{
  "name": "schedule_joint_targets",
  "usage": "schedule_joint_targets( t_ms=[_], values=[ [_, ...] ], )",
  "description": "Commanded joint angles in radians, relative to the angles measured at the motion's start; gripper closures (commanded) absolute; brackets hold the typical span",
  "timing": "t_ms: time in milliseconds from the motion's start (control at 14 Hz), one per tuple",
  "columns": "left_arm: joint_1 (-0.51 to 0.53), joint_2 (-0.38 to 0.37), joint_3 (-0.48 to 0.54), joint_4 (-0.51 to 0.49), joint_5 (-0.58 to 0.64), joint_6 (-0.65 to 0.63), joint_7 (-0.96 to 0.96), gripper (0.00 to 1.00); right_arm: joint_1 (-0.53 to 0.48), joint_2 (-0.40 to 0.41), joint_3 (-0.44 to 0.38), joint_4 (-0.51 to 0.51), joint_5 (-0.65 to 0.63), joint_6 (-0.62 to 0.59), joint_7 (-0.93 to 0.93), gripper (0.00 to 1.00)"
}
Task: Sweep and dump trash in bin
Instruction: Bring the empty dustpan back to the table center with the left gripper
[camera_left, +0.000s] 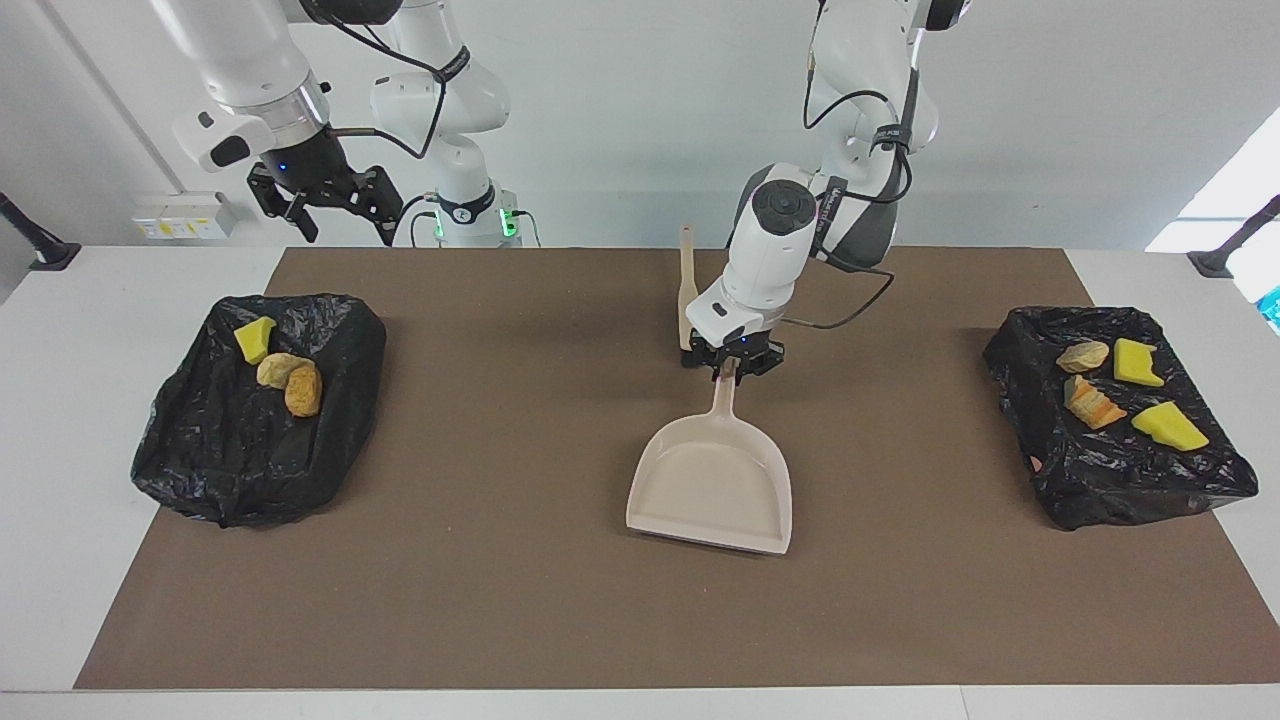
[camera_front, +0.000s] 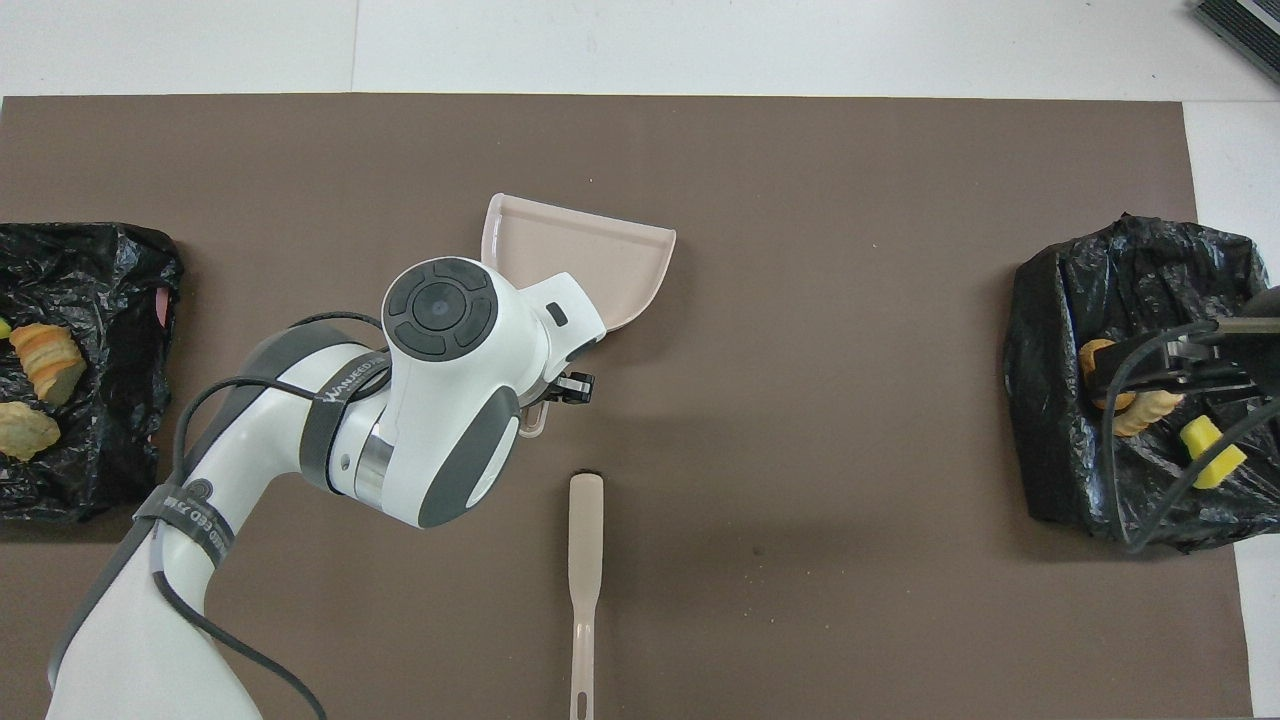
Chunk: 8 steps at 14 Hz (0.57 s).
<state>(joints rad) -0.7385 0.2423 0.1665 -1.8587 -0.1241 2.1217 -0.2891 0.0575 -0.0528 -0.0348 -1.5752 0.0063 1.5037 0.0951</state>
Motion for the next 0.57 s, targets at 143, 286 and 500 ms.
schedule_joint_targets(
  t_ms=[143,286,500],
  values=[
    [-0.041,0.017,0.016,-0.007,-0.014,0.046,-0.039,1.0,-0.011,-0.007,0.013,-0.025,-0.002,0.075,0.009,0.0],
    [-0.042,0.018,0.016,-0.01,-0.014,0.043,-0.036,1.0,-0.013,-0.005,0.013,-0.022,0.009,0.07,0.006,0.0],
    [-0.048,0.018,0.016,-0.023,-0.014,0.053,-0.018,1.0,-0.013,-0.005,0.013,-0.02,0.012,0.07,0.008,0.0]
  ],
)
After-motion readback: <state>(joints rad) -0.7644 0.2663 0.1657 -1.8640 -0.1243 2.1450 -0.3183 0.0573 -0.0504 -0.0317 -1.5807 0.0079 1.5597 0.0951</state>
